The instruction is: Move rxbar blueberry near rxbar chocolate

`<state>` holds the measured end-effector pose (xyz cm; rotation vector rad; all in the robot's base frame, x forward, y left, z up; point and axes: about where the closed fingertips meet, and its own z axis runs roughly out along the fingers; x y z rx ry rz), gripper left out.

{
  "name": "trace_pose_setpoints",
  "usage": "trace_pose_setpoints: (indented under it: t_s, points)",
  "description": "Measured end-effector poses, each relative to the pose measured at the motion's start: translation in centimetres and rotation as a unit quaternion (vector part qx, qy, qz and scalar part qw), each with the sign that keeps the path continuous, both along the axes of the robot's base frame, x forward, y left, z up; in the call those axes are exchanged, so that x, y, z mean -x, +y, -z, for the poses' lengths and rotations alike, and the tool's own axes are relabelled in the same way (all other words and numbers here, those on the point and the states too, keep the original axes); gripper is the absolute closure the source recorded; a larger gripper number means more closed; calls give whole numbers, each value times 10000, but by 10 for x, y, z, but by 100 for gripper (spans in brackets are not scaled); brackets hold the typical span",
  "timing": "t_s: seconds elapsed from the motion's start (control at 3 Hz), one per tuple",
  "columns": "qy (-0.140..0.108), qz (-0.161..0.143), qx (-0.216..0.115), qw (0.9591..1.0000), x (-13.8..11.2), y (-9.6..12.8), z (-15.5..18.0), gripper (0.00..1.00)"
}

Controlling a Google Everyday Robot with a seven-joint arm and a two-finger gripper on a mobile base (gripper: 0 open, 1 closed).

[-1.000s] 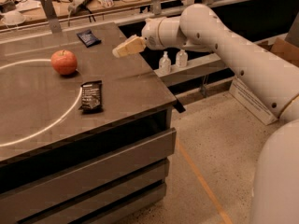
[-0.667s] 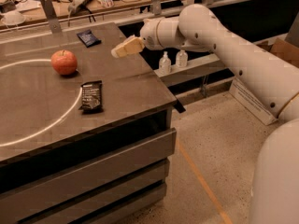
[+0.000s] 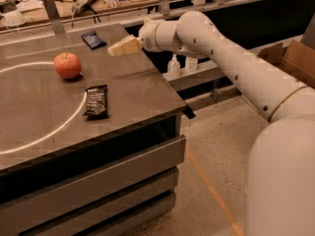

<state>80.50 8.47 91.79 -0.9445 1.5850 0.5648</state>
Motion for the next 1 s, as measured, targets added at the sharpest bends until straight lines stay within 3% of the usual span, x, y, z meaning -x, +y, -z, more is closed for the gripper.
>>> trace_pose_setpoints:
  t_s: [0.67, 1.0]
  points:
    - [190, -88, -207, 9996, -64, 62, 35, 0]
    - [305, -253, -75, 9992, -82, 94, 48, 0]
